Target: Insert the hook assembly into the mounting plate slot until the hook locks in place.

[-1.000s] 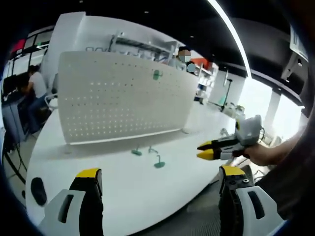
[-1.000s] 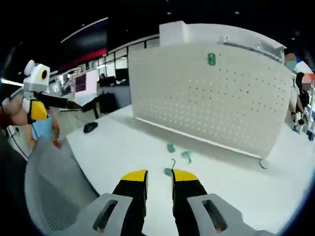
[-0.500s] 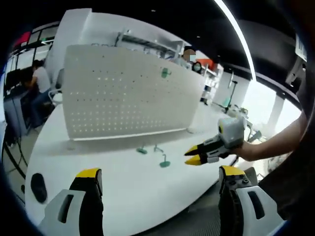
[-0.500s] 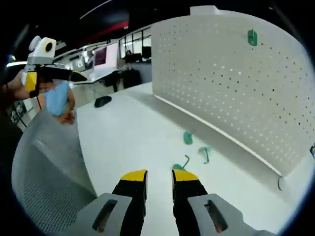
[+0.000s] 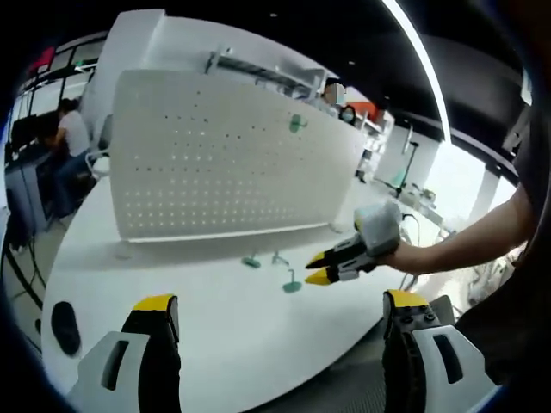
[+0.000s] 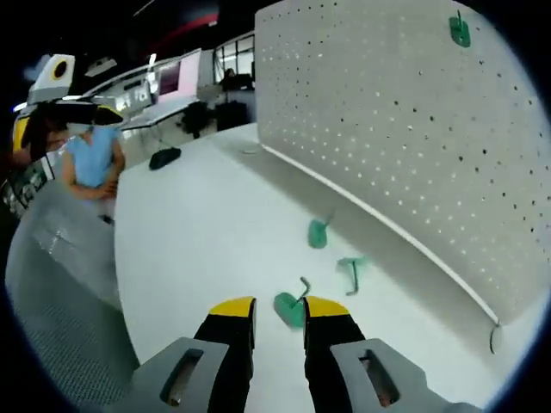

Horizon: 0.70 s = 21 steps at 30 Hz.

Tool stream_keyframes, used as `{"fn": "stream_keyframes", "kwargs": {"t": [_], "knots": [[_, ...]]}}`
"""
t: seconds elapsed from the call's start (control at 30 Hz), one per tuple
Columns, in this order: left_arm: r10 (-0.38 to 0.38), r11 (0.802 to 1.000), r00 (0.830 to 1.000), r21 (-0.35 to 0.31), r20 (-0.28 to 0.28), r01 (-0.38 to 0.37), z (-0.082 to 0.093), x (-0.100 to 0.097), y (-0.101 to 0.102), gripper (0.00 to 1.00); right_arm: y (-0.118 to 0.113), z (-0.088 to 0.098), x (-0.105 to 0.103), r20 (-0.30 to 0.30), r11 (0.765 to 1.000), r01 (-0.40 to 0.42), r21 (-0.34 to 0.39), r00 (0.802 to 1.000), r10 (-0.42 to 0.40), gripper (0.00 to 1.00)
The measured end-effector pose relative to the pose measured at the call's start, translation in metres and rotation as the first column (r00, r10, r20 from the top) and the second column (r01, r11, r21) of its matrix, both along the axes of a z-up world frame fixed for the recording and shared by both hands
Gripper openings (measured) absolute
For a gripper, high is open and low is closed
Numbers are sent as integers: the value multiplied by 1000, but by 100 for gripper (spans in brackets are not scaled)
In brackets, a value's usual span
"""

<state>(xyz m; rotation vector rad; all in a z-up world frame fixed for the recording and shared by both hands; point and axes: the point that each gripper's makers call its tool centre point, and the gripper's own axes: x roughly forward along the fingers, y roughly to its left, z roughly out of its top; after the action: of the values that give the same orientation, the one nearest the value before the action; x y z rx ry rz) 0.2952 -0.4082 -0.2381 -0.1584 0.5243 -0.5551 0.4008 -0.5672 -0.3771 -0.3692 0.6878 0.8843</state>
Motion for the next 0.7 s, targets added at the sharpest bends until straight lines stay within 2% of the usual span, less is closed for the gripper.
{"fn": "stream_keyframes", "kwargs": {"t": [0.3,0.53,0.67,0.7], "knots": [[12,1000,1000,7,-25,-12,-7,5,7,100,0,-21,10,-64,1000,-11,-20,998,10,22],[19,1000,999,12,-39,-18,-11,10,9,100,7,-26,21,-83,999,-34,-25,996,31,24],[17,1000,999,19,-43,-16,-14,12,8,100,15,-29,22,-156,998,-55,-2,986,54,24],[19,1000,999,17,-45,-18,-14,12,8,100,15,-30,23,-156,998,-64,-7,986,62,23]]}}
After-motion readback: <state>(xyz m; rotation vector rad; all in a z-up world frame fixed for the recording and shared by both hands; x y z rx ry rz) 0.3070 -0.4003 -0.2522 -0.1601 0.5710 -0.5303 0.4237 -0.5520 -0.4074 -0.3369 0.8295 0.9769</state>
